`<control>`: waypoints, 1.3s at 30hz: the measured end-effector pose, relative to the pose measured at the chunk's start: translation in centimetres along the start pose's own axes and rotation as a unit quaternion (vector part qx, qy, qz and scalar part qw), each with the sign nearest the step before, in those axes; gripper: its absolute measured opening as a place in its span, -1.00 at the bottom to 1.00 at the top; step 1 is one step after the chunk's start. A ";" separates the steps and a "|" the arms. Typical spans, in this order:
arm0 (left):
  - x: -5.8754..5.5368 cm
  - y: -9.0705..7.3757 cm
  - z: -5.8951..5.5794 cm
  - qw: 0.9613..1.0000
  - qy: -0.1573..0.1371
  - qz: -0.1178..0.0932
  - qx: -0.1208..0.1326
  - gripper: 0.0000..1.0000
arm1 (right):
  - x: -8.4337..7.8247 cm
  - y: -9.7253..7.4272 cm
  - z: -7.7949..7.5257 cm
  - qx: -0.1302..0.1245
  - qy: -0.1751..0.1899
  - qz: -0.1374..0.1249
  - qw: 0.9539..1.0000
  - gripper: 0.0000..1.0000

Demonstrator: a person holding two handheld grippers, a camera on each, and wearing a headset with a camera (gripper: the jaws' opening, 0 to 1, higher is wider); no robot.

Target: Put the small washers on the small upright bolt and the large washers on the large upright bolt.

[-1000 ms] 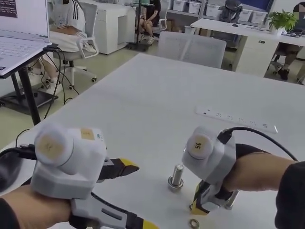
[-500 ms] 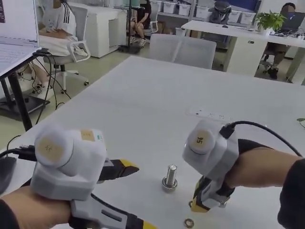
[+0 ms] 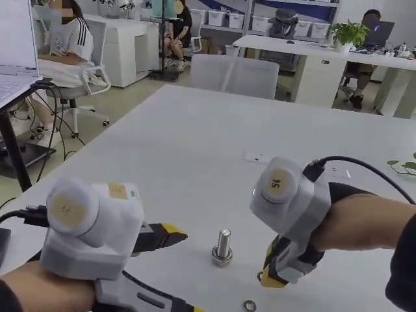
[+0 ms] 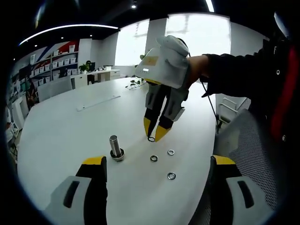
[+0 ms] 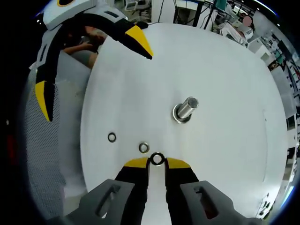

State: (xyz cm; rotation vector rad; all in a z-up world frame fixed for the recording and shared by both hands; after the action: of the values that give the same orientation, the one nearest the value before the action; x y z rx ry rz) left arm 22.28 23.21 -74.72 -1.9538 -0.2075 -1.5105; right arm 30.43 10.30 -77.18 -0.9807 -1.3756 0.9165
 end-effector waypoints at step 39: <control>1.2 2.0 -3.4 1.000 -0.001 0.022 -0.017 0.82 | -3.7 -6.2 -2.1 -0.036 0.022 -0.010 0.999 -0.73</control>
State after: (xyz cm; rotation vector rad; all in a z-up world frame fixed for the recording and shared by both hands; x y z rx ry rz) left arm 20.89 19.35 -74.01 -1.9739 -0.1404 -1.4917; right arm 32.26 4.69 -72.54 -1.0337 -1.3873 0.8316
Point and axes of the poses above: the centre of the closed fingertips' face, and the gripper's own axes: y roughly forward along the fingers, z roughly to its left, x roughly out of its top, the point moved 6 cm from there along -y, roughly backward along the fingers, and after that the axes turned 4 degrees about -z, right-handed, at the moved point
